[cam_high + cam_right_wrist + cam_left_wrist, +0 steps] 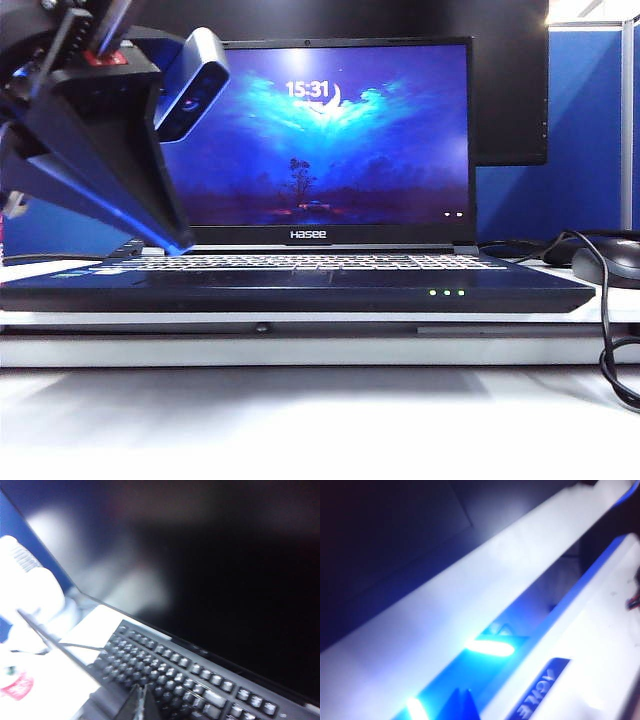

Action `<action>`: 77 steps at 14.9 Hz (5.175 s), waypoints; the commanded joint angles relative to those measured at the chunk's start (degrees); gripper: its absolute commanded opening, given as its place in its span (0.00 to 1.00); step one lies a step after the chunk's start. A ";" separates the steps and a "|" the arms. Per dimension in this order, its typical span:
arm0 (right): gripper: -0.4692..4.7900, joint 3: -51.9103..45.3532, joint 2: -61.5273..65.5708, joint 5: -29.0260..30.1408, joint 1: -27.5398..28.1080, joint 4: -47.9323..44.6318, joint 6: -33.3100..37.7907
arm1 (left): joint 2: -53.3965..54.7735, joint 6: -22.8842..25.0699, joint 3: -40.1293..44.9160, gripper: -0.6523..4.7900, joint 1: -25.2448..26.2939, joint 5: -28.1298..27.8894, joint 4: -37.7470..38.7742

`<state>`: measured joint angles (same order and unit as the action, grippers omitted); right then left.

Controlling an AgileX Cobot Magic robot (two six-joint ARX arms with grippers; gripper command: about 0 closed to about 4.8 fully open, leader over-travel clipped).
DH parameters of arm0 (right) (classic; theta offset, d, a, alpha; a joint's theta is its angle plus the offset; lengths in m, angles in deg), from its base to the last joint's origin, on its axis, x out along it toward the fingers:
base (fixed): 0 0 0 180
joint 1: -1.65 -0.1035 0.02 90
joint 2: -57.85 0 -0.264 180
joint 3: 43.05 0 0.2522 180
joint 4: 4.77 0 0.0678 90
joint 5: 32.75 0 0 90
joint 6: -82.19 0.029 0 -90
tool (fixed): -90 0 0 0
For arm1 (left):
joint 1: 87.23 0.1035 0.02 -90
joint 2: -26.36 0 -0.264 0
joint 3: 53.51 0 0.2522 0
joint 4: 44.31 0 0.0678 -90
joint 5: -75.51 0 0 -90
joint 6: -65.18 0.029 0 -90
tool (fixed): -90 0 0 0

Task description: Close the lid of the black laptop.

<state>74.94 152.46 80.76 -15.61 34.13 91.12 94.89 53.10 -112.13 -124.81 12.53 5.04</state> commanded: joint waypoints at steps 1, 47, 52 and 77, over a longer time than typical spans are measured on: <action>0.08 0.26 1.40 -3.32 -1.84 0.61 -1.07 | 1.46 2.27 -0.02 0.11 0.22 -1.42 -0.04; 0.08 0.26 -2.03 -14.43 -13.57 39.34 -13.35 | 4.92 4.44 0.00 0.11 0.24 -18.40 -8.50; 0.08 0.22 -2.32 -15.08 -19.54 39.78 -11.93 | 4.92 4.79 0.00 0.11 0.24 -18.21 -8.52; 0.08 -5.14 -2.08 -18.73 -25.64 43.50 -11.34 | 4.90 14.03 0.00 0.11 0.22 18.05 -6.40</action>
<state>69.78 150.60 61.57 -41.14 77.45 79.80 99.94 64.95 -111.89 -124.59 26.68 -1.01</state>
